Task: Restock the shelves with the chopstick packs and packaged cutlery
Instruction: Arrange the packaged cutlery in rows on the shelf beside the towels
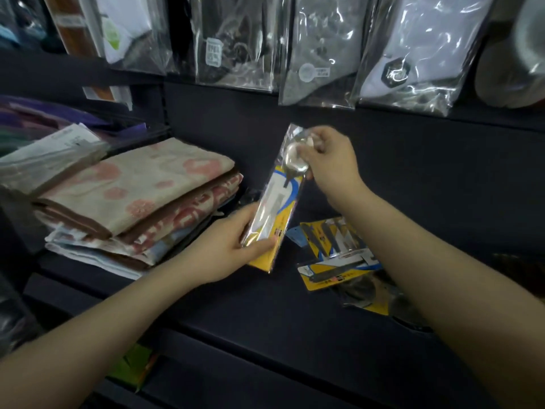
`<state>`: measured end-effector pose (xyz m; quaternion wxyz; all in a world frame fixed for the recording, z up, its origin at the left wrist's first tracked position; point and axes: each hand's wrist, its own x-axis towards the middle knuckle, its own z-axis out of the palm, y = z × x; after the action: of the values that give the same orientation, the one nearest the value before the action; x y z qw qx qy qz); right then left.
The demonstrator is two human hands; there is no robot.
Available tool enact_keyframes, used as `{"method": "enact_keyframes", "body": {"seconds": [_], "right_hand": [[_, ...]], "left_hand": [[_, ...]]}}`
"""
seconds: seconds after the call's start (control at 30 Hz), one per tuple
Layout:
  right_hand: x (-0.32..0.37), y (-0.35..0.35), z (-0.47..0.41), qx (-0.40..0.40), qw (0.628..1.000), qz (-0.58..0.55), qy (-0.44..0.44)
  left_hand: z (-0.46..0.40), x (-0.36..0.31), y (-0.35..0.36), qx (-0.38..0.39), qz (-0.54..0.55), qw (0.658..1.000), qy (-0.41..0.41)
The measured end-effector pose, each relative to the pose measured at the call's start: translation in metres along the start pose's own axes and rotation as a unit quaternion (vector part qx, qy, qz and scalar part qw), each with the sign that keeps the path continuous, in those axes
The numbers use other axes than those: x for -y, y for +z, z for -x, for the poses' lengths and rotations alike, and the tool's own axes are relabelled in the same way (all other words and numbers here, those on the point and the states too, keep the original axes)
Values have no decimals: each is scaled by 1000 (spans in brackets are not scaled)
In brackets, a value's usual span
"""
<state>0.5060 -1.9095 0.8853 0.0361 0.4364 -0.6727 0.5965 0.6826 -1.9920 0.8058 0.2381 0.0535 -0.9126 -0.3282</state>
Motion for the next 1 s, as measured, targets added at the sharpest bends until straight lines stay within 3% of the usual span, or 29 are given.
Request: {"method": "enact_keyframes", "body": {"seconds": [0.07, 0.17, 0.27, 0.43, 0.53, 0.63, 0.73, 0.83, 0.93, 1.0], "right_hand": [[-27, 10, 1, 39, 993, 40, 107], [-59, 17, -4, 79, 967, 72, 233], [-77, 19, -18, 126, 941, 141, 281], [-86, 40, -15, 177, 914, 195, 308], [-92, 48, -14, 129, 929, 123, 325], [-93, 54, -16, 102, 918, 59, 379], [-89, 56, -15, 126, 908, 73, 392], [-87, 51, -21, 140, 906, 3, 399], [-88, 51, -28, 87, 907, -96, 401], [-91, 57, -28, 64, 910, -82, 400]], "left_hand": [[2, 11, 1, 26, -113, 993, 15], [5, 29, 0, 125, -216, 968, -12], [7, 41, -3, 201, -237, 950, -23], [3, 46, -13, 230, -207, 949, -53], [2, 47, -13, 227, -193, 953, -50], [4, 47, -13, 207, -215, 954, -26], [7, 44, -14, 199, -212, 956, -36], [7, 39, -14, 186, -176, 965, -49], [5, 38, -14, 135, -149, 979, -44], [5, 39, -13, 126, -192, 972, -49]]}}
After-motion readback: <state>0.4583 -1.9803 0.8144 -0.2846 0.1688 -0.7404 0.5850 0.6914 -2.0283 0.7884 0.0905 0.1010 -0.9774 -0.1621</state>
